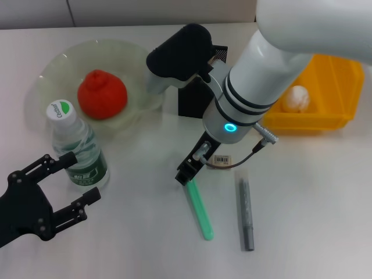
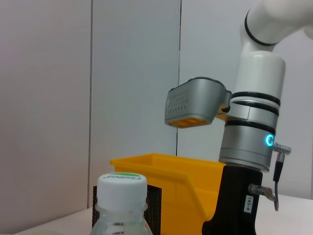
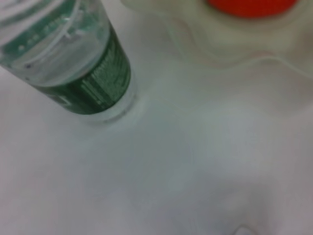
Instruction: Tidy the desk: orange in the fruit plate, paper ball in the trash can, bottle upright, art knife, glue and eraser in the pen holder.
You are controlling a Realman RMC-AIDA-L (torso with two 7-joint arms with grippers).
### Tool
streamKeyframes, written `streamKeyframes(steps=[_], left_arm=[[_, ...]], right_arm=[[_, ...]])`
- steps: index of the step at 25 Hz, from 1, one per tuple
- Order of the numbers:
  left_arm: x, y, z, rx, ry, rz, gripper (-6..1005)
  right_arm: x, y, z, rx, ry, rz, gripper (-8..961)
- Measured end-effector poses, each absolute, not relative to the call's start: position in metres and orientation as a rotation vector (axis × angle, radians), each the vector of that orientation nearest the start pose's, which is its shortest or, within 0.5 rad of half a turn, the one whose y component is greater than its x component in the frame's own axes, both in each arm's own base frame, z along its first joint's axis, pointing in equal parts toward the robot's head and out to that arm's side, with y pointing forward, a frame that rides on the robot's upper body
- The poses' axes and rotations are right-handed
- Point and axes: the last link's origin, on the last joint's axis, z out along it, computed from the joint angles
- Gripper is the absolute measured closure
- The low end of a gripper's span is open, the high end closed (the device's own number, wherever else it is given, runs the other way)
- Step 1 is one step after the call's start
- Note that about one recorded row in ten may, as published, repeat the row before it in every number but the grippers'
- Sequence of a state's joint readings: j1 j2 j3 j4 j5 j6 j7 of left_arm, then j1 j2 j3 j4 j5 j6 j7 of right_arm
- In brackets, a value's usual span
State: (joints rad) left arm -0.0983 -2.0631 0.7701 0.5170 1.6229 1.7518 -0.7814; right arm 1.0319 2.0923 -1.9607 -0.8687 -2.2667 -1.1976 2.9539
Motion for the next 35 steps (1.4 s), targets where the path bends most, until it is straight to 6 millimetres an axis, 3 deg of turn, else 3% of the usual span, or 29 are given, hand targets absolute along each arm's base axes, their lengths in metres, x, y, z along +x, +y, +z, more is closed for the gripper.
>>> streamKeyframes(steps=[2, 8, 21, 26, 32, 35], left_arm=[[-0.3345, 0.1943, 0.0088, -2.410, -0.354, -0.926, 234], [-0.3345, 0.1943, 0.0088, -2.410, -0.355, -0.926, 234], [-0.3345, 0.1941, 0.0088, -2.410, -0.353, -0.926, 234], [-0.3345, 0.1941, 0.0088, -2.410, -0.354, -0.926, 234], [-0.3345, 0.1942, 0.0089, -2.409, -0.355, -0.927, 234], [-0.3345, 0.1944, 0.0092, -2.406, -0.355, -0.928, 234]], right_arm=[[0.1006, 0.3508, -0.1344, -2.705, 0.916, -0.649, 523], [0.1005, 0.3514, -0.1350, -2.703, 0.914, -0.646, 529], [0.1011, 0.3493, -0.1365, -2.707, 0.893, -0.668, 627], [0.1006, 0.3494, -0.1361, -2.708, 0.899, -0.665, 713], [0.0996, 0.3482, -0.1360, -2.714, 0.898, -0.656, 635], [0.0995, 0.3482, -0.1361, -2.714, 0.896, -0.658, 551]])
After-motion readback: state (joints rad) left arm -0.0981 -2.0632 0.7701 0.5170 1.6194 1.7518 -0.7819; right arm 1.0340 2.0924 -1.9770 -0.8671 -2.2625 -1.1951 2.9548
